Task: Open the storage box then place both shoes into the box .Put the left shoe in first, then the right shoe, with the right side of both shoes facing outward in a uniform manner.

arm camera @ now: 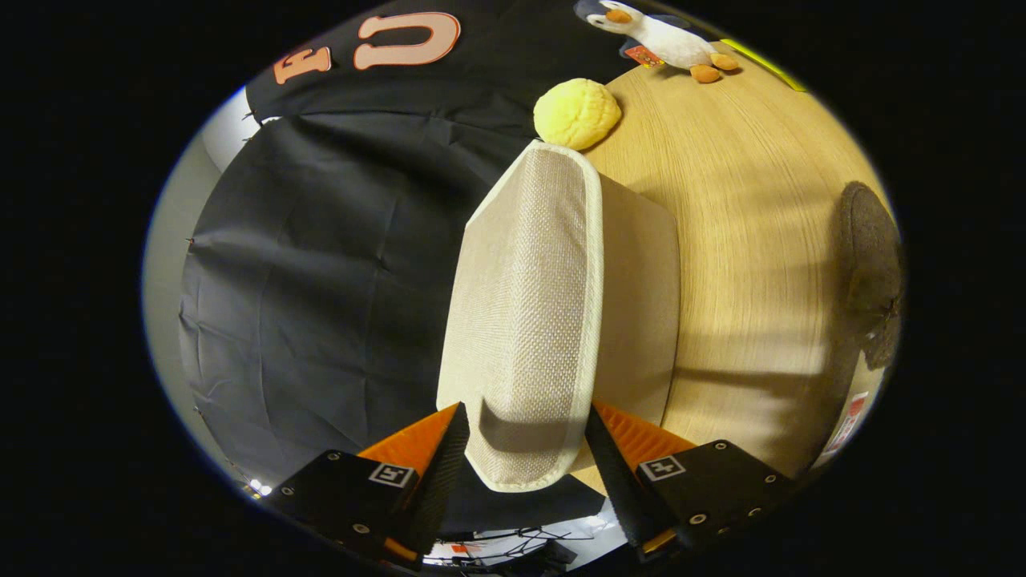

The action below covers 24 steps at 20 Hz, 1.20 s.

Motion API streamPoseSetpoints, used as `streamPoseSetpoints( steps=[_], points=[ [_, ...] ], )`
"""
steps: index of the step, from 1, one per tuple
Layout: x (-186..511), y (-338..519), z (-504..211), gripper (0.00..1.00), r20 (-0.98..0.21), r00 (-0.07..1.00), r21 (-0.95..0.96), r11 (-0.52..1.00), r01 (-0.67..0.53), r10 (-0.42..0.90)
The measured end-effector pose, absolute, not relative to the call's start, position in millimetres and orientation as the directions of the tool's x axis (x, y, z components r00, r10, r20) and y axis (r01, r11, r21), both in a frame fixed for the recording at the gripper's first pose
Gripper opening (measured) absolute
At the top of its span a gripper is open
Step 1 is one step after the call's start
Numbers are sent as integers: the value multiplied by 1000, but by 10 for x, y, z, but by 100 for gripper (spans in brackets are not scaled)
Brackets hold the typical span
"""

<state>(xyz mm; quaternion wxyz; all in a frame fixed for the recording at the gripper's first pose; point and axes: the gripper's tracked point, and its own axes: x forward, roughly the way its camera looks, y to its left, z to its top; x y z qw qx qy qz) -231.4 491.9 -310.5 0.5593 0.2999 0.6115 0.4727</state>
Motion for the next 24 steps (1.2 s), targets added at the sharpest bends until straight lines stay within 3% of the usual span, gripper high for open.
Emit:
streamPoseSetpoints(
  steps=[6, 8, 12, 14, 19, 24],
  points=[
    [-2212, 4823, -2327, 50, -248, -132, 967, 236, -99, 960],
    [-2160, 4915, -2094, 35, -242, -110, 962, 224, -157, 964],
    [-2247, 5254, -1514, 17, -195, -101, 956, 167, -240, 976],
    [-2253, 5478, -1334, 11, -178, -97, 955, 148, -256, 979],
    [-2394, 6072, -985, 7, -186, -90, 964, 163, -211, 978],
    [-2620, 6707, -924, 8, -280, -89, 911, 235, -338, 956]
  ],
)
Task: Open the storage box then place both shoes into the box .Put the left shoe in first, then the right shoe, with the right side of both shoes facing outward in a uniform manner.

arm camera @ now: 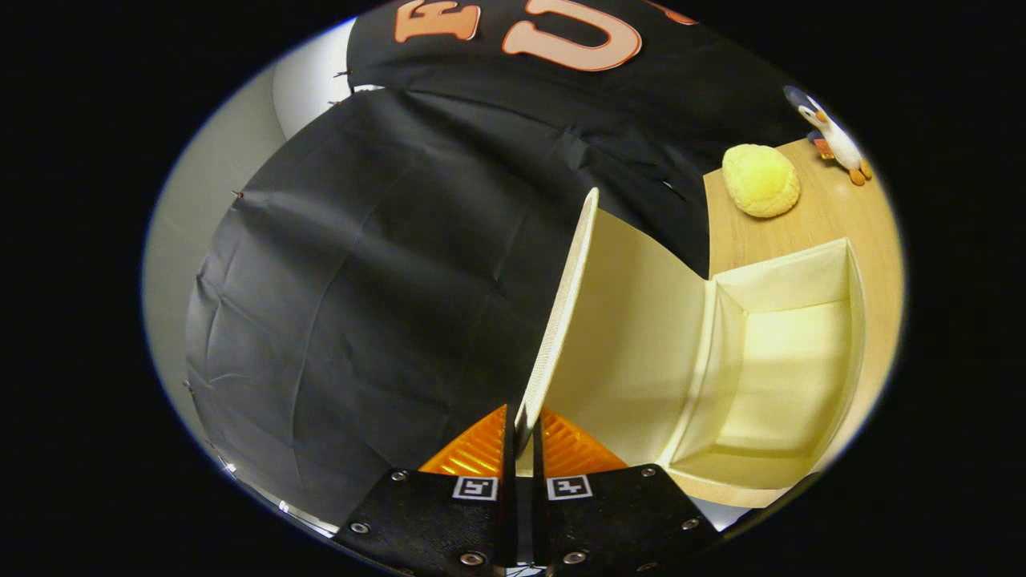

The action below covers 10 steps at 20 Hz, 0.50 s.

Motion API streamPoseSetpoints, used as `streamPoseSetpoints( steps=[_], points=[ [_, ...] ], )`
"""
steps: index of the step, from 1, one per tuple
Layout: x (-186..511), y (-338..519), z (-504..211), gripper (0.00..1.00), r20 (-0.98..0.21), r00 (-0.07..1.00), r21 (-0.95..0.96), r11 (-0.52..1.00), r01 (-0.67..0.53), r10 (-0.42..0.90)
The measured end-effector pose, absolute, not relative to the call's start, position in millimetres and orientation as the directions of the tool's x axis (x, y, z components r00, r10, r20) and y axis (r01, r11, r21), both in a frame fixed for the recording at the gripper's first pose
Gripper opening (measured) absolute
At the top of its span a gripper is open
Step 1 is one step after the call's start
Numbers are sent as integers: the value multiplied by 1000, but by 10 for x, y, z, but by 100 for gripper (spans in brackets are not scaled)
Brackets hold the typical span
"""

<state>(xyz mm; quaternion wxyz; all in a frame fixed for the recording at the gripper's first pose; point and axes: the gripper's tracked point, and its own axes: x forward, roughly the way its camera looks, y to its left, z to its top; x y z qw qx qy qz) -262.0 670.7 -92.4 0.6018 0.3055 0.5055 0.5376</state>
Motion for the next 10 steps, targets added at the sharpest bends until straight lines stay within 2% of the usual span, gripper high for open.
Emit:
streamPoseSetpoints(
  steps=[4, 7, 9, 10],
  points=[
    [-2854, 7284, -1070, 8, -338, -105, 896, 286, -338, 935],
    [-3024, 7455, -1125, 11, -368, -107, 859, 294, -419, 924],
    [-3032, 7408, -1142, 27, -368, -107, 851, 288, -440, 924],
    [-3005, 7347, -1136, 40, -366, -98, 847, 287, -447, 926]
  ],
)
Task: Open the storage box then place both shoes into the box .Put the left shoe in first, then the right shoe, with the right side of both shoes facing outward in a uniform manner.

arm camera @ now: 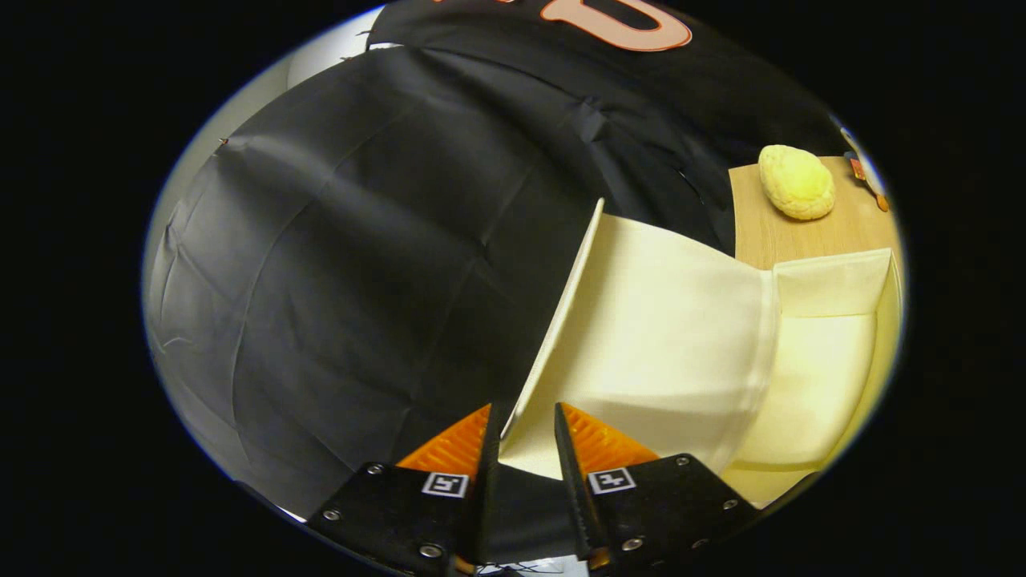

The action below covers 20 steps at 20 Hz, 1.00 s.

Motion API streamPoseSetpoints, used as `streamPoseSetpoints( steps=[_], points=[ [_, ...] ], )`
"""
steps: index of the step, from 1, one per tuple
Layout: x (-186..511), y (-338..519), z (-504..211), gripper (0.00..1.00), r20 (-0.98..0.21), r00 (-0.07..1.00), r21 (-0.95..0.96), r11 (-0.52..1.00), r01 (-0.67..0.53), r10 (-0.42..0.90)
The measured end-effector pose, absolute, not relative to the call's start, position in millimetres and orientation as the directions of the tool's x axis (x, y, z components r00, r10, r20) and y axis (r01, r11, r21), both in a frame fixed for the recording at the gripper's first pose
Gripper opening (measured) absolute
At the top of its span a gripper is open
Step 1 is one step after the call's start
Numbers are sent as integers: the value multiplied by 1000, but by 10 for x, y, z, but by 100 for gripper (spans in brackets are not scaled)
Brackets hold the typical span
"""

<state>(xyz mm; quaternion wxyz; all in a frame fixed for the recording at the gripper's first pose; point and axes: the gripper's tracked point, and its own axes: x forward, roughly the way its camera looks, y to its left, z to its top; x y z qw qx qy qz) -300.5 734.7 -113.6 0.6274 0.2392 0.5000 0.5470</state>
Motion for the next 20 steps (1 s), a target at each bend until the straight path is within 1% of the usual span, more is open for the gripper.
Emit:
streamPoseSetpoints(
  steps=[1, 2, 4, 6, 8, 11, 13, 16, 20],
  points=[
    [-2960, 7303, -1128, 46, -363, -85, 842, 287, -458, 928],
    [-2900, 7196, -1122, 57, -359, -73, 835, 285, -470, 931],
    [-2745, 6887, -1135, 67, -360, -48, 818, 290, -496, 932],
    [-2580, 6619, -1185, 74, -382, -5, 791, 324, -519, 924],
    [-2387, 6216, -1276, 80, -403, 52, 757, 365, -542, 914],
    [-2013, 5574, -1468, 86, -422, 190, 666, 445, -598, 887],
    [-1760, 5143, -1674, 87, -446, 278, 588, 513, -626, 851],
    [-1495, 4582, -1889, 88, -469, 376, 492, 590, -640, 799],
    [-1279, 3861, -2160, 88, -489, 478, 353, 667, -656, 730]
  ],
)
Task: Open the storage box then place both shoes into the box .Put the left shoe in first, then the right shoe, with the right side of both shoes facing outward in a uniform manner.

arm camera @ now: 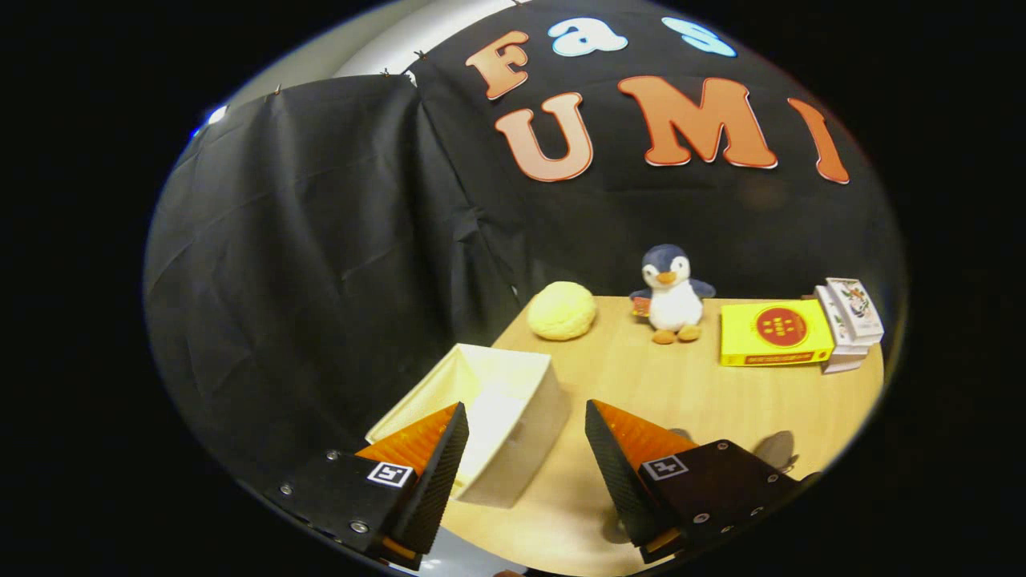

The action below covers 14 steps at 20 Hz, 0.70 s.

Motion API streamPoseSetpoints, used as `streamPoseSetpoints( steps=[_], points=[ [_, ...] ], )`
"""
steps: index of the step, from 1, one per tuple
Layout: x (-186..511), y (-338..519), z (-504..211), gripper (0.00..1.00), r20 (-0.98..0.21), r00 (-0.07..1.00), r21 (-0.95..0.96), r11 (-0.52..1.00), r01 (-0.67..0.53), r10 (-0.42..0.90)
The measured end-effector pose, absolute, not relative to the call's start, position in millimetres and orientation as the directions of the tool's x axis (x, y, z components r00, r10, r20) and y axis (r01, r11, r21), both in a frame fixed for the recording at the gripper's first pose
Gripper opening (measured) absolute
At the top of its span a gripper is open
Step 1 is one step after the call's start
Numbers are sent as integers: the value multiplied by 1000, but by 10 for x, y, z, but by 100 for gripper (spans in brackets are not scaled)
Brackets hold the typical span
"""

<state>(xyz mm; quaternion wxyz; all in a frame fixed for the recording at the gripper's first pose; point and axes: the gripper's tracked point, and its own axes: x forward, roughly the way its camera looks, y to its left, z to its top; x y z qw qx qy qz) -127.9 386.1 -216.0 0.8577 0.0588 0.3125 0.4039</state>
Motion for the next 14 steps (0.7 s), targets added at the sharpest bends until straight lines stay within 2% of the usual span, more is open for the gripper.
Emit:
streamPoseSetpoints(
  steps=[3, 7, 14],
  points=[
    [-1200, 3369, -2650, 88, -552, 511, 280, 724, -631, 659],
    [-1195, 2915, -3414, 89, -671, 470, 256, 774, -579, 573],
    [-1206, 2616, -4376, 84, -774, 412, 186, 795, -577, 481]
  ],
)
